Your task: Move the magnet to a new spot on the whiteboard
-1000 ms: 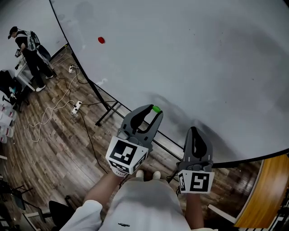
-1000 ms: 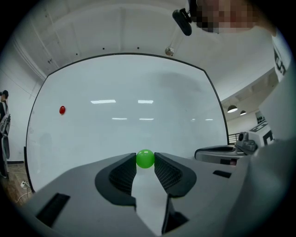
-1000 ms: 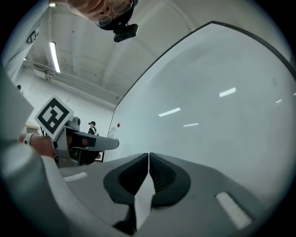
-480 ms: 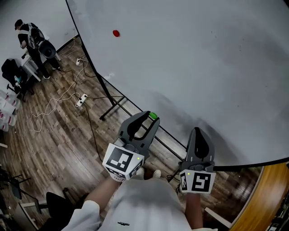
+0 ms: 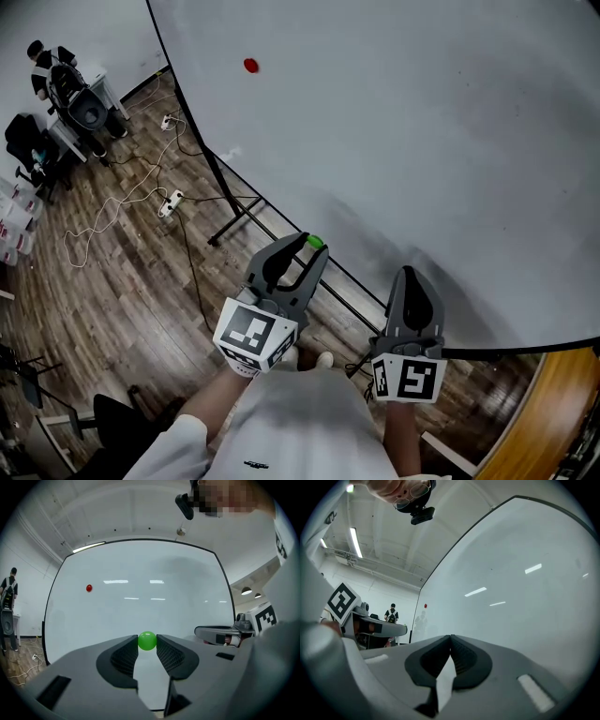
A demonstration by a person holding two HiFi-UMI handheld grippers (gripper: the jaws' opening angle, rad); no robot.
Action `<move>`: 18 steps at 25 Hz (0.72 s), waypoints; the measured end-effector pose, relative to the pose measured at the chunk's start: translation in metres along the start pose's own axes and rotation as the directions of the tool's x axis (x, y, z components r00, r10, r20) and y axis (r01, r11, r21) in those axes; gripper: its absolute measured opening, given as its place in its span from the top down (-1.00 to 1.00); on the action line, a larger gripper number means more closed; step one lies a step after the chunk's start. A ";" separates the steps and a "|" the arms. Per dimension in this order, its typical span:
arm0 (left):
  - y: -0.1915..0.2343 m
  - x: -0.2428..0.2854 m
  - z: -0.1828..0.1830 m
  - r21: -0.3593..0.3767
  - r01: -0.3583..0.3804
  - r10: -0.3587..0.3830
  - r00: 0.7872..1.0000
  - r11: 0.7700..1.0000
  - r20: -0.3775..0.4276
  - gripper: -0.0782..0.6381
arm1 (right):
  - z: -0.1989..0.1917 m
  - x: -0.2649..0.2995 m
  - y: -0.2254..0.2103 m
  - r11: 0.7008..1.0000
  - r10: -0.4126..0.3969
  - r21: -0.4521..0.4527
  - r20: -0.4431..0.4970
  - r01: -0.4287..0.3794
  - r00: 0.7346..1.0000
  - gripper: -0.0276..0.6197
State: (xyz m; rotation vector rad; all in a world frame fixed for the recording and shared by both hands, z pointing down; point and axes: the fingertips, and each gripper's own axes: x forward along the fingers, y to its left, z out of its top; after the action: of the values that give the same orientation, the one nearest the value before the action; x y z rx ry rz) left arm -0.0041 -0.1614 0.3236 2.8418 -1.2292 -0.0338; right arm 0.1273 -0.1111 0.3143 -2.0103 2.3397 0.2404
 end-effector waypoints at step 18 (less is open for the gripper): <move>0.038 0.057 -0.057 -0.025 -0.020 0.020 0.999 0.999 -0.025 0.44 | -0.042 0.030 0.007 1.000 0.006 -0.011 -0.076 -0.007 0.997 0.89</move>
State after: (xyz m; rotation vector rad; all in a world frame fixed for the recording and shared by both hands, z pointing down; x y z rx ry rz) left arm 0.0098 -0.2273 0.3824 2.7999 -1.2436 -0.0131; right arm 0.1181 -0.1460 0.3527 -2.0534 2.3948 0.1808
